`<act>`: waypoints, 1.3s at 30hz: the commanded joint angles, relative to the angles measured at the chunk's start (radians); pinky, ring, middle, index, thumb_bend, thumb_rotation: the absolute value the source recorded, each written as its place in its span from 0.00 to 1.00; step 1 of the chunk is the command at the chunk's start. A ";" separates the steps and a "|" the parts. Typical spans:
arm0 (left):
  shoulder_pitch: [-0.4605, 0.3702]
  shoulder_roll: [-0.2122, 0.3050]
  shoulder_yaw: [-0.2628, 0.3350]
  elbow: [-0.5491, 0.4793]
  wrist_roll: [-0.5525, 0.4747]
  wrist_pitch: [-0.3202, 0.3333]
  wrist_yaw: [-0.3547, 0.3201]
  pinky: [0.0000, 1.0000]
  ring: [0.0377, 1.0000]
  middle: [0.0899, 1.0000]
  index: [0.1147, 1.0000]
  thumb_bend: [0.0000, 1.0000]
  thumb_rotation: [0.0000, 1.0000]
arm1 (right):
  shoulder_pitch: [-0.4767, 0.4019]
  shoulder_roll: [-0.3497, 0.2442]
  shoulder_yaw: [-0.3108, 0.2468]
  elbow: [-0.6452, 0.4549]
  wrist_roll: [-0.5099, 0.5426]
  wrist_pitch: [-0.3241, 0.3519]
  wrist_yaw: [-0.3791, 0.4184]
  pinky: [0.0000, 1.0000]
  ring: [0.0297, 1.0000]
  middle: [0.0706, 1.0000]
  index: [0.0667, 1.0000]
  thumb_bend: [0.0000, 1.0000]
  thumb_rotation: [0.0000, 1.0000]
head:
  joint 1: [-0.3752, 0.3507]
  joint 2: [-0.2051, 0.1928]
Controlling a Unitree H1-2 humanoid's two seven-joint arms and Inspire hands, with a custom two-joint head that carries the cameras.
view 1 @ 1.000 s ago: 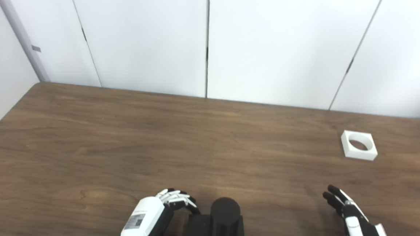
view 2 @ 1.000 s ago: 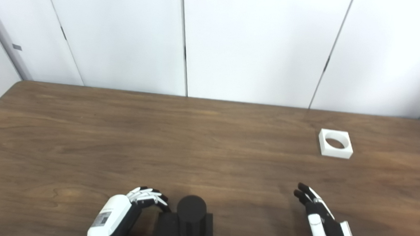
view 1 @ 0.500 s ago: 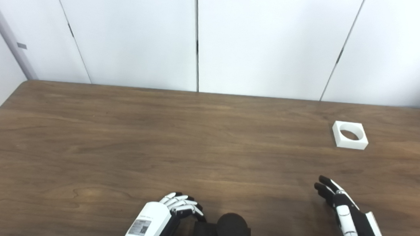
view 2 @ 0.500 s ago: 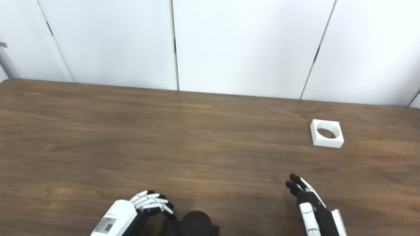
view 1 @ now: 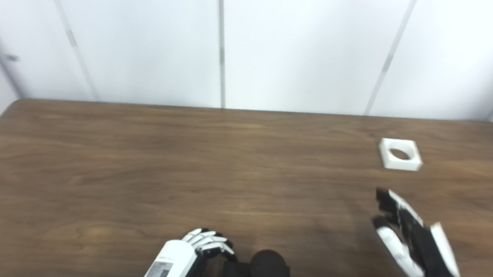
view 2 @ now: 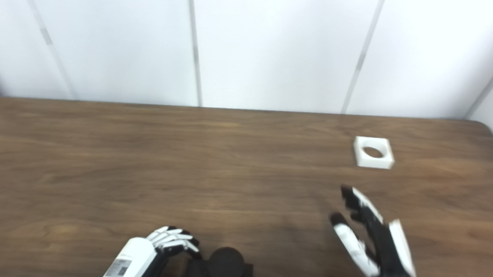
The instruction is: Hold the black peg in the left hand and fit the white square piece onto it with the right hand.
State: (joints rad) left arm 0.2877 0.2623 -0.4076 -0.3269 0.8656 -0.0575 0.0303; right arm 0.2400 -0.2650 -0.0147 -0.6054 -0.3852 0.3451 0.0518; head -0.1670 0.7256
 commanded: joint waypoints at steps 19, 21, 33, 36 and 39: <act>0.023 0.042 0.052 0.048 -0.008 -0.050 -0.021 0.90 0.81 0.73 0.42 0.52 0.05 | -0.404 -0.307 -0.025 0.196 -0.193 0.105 0.196 0.92 1.00 0.95 0.87 0.86 0.14 | -0.172 -0.031; 0.025 0.044 0.058 0.053 -0.011 -0.060 -0.019 0.90 0.81 0.73 0.42 0.52 0.05 | -0.439 -0.326 -0.015 0.247 -0.203 0.090 0.197 0.94 1.00 0.95 0.87 0.86 0.15 | -0.182 -0.033; 0.041 0.048 0.087 0.061 -0.010 -0.102 -0.010 0.91 0.81 0.73 0.42 0.52 0.05 | -0.637 -0.396 0.088 0.561 -0.262 0.016 0.199 0.96 0.99 0.94 0.85 0.86 0.20 | -0.215 -0.024; 0.045 0.048 0.088 0.057 -0.011 -0.104 -0.011 0.91 0.81 0.73 0.42 0.52 0.05 | -0.674 -0.405 0.112 0.614 -0.270 0.015 0.203 0.97 0.99 0.94 0.84 0.86 0.19 | -0.216 -0.022; 0.047 0.048 0.090 0.052 -0.013 -0.103 -0.013 0.91 0.81 0.72 0.42 0.52 0.05 | -0.714 -0.417 0.140 0.680 -0.281 0.002 0.210 0.96 1.00 0.94 0.84 0.87 0.20 | -0.216 -0.020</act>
State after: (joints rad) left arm 0.3045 0.2782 -0.3288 -0.2909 0.8351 -0.1756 0.0442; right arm -0.4187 -0.6437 0.1288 0.0799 -0.6508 0.3816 0.2723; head -0.3820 0.7041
